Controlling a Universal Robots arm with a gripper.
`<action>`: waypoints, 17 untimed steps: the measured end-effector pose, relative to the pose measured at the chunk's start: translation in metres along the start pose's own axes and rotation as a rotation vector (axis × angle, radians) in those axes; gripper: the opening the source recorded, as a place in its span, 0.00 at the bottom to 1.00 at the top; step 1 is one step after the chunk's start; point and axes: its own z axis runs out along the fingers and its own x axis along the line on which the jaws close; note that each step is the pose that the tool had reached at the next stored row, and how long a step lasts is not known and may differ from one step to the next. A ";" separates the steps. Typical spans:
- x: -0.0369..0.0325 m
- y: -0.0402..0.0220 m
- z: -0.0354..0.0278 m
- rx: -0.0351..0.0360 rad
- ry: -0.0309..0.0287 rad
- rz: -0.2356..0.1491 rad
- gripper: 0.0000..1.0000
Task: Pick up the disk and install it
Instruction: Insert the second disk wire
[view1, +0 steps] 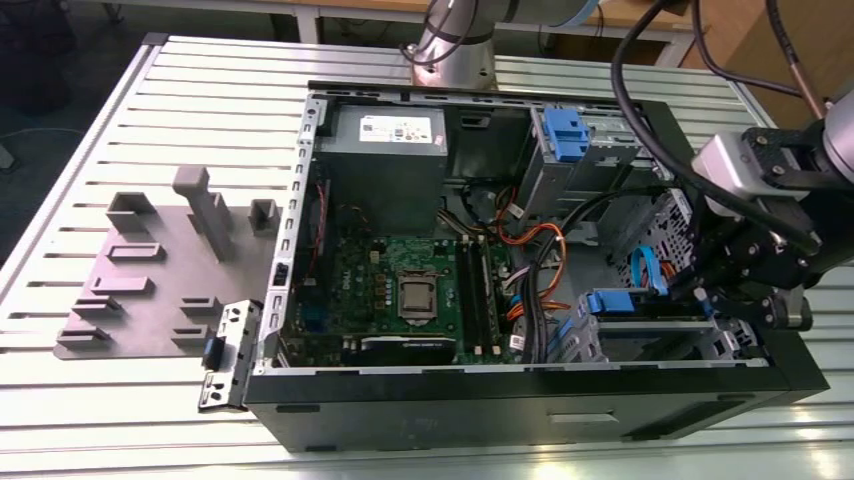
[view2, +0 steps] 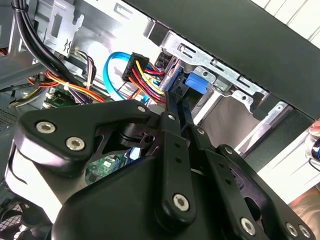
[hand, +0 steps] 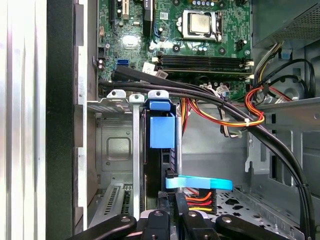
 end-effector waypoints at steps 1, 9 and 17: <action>0.0000 0.0000 0.0003 0.0000 0.0000 0.000 0.16; 0.0004 -0.0001 0.0034 0.0000 0.0002 0.000 0.16; 0.0005 -0.0001 0.0045 0.0000 -0.0001 0.000 0.16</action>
